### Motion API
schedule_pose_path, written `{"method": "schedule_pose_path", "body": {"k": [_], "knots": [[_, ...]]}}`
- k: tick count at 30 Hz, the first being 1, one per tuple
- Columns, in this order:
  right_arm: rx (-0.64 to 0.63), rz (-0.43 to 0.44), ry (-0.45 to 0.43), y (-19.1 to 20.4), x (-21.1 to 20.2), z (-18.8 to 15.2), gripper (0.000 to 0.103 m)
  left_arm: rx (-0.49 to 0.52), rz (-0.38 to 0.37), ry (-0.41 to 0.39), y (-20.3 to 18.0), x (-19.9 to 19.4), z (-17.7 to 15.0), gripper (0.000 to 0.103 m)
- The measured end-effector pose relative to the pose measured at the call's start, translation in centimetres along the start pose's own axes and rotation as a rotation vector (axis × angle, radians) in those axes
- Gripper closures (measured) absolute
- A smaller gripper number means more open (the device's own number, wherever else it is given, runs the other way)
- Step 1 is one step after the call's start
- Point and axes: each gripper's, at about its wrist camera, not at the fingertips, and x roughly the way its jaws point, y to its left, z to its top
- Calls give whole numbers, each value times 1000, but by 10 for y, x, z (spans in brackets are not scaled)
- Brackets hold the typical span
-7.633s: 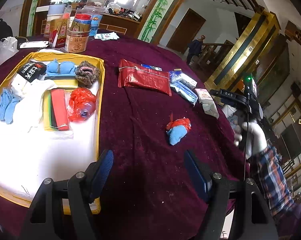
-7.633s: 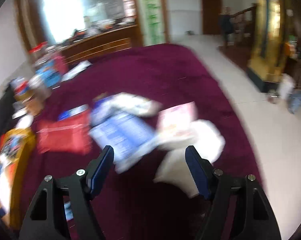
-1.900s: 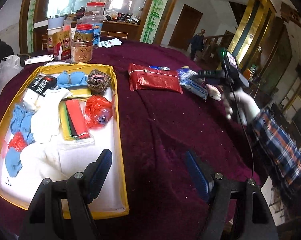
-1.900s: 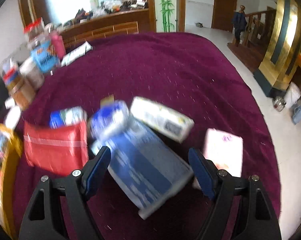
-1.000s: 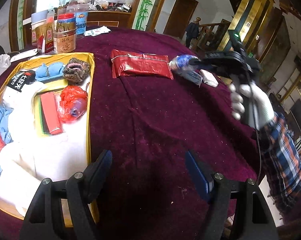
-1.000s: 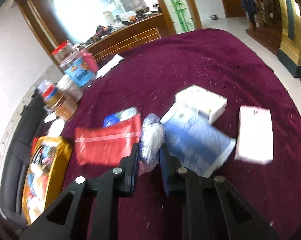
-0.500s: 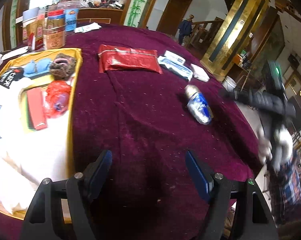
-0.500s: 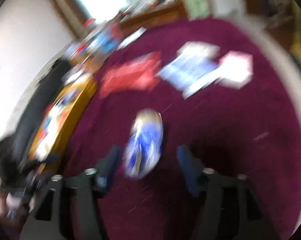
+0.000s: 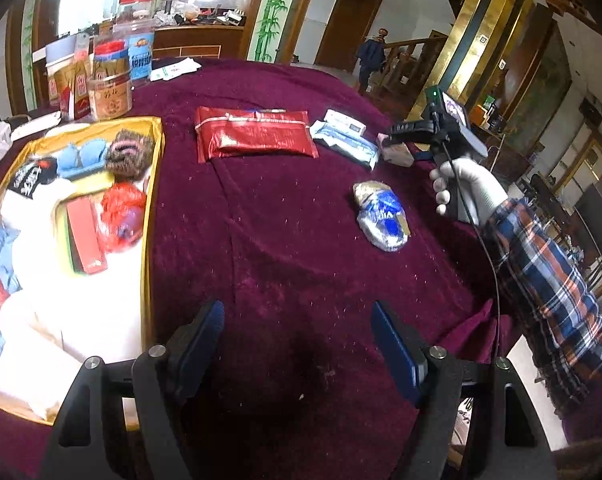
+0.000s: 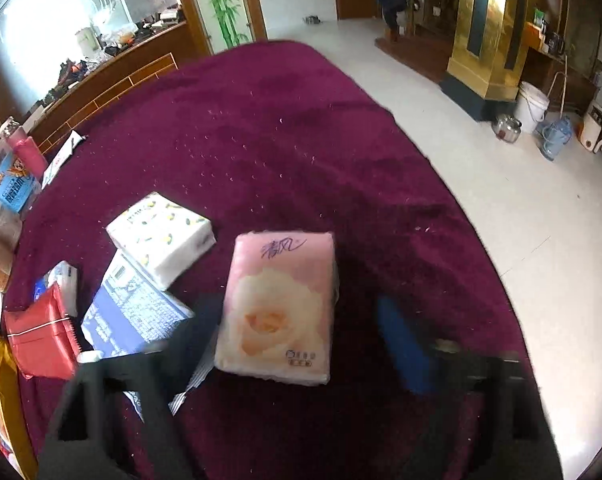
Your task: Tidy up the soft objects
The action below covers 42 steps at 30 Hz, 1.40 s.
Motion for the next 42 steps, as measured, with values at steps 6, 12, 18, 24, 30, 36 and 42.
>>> {"method": "schedule_pose_path", "body": {"k": [6, 12, 18, 24, 30, 36, 42], "knots": [[-28, 147, 1, -8, -26, -43, 59, 0, -52, 12, -16, 17, 23, 25], [-40, 287, 24, -34, -71, -119, 58, 21, -47, 57, -41, 59, 50, 23], [22, 382, -9, -52, -79, -139, 58, 84, -9, 70, -86, 121, 78, 18], [-4, 367, -16, -48, -81, -140, 55, 210, 135, 81, -108, 171, 83, 16], [-32, 336, -26, -43, -81, -142, 55, 261, 114, 87, -109, 177, 72, 46], [-42, 317, -30, -40, -80, -142, 55, 214, 113, 41, -95, 145, 67, 48], [-56, 294, -32, -37, -80, -142, 55, 191, 179, -22, -82, 100, 58, 48]]}}
